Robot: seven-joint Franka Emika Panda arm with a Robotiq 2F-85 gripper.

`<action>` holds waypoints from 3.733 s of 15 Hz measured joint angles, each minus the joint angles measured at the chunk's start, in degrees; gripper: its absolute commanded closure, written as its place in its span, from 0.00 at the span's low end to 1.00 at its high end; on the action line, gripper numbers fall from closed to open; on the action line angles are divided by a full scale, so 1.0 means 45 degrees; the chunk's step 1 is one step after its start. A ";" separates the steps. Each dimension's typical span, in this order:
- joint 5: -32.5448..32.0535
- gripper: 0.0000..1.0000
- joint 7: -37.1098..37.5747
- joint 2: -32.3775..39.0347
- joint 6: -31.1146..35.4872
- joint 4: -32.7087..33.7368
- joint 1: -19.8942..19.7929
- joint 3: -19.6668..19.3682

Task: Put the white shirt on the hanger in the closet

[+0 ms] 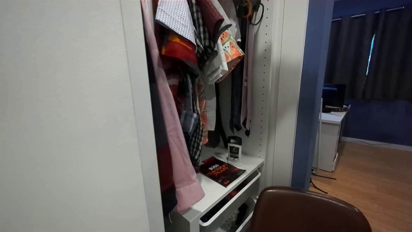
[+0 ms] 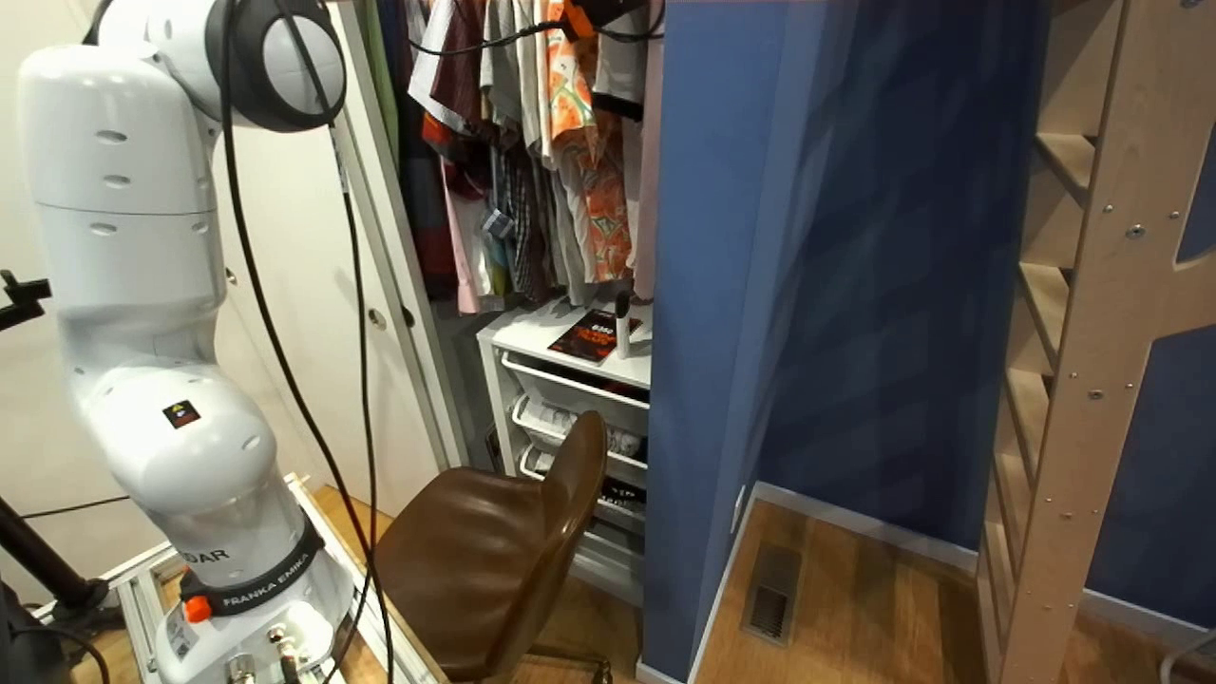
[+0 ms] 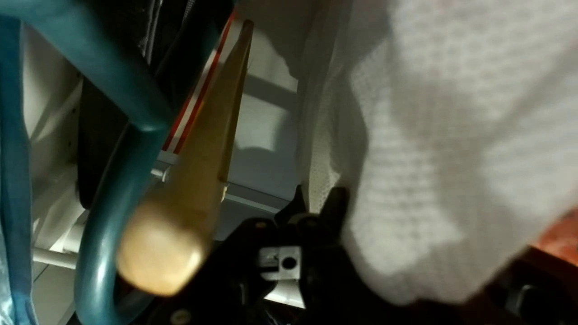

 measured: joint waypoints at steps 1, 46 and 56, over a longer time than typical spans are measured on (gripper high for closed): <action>-0.0157 0.96 0.0064 0.0183 0.0068 0.0222 0.0047 0.0000; -1.2509 0.00 1.4387 -0.2230 -0.4032 -0.2224 0.0474 -0.2274; -1.6378 0.00 2.0286 -0.4168 -0.9464 -0.2249 0.0338 -0.2506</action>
